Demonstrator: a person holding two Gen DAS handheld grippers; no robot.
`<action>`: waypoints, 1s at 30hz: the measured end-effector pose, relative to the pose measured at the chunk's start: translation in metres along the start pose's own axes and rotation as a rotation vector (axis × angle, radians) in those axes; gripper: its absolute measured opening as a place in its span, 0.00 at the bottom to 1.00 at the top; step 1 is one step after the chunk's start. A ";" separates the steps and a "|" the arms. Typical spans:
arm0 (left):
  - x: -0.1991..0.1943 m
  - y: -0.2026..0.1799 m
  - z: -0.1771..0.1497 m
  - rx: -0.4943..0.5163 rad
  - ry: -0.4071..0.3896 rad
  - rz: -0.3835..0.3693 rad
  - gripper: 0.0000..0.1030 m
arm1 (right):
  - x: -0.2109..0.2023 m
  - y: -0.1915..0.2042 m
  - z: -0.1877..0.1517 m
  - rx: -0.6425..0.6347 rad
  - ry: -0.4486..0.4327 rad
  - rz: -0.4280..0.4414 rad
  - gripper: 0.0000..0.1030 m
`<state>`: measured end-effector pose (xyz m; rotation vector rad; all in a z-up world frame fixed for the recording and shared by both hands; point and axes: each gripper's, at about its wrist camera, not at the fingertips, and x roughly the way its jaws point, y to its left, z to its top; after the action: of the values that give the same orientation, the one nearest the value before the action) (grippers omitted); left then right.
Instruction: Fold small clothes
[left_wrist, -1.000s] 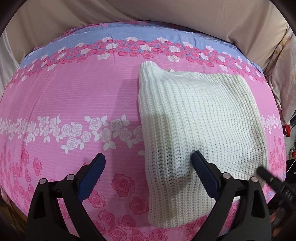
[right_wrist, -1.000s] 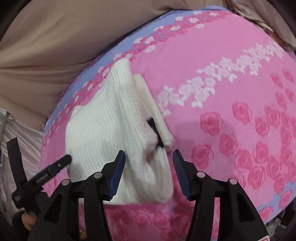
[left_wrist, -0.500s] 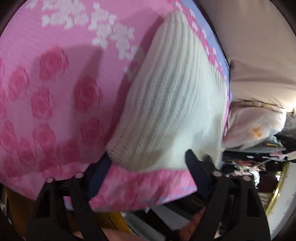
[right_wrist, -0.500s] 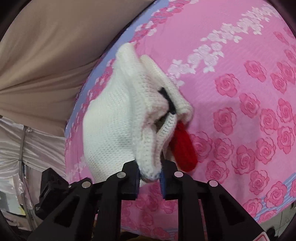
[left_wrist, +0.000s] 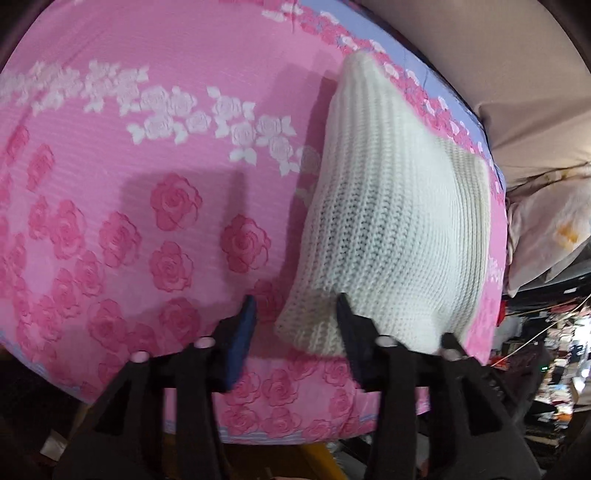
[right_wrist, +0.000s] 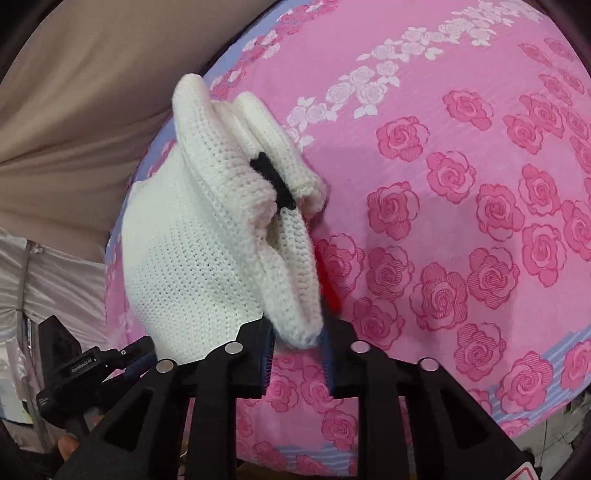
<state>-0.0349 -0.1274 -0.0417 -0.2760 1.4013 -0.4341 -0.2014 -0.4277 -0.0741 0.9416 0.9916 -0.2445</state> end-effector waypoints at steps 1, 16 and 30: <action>-0.007 -0.002 0.002 0.011 -0.029 0.011 0.66 | -0.008 0.006 0.002 -0.024 -0.017 -0.028 0.33; 0.030 -0.069 0.067 0.312 -0.154 0.289 0.81 | 0.053 0.059 0.078 -0.272 -0.031 -0.204 0.43; 0.051 -0.053 0.051 0.165 -0.031 0.090 0.96 | 0.035 0.005 0.052 -0.015 -0.008 0.026 0.88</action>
<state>0.0144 -0.2010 -0.0557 -0.0849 1.3332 -0.4657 -0.1472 -0.4571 -0.0886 0.9382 0.9722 -0.2187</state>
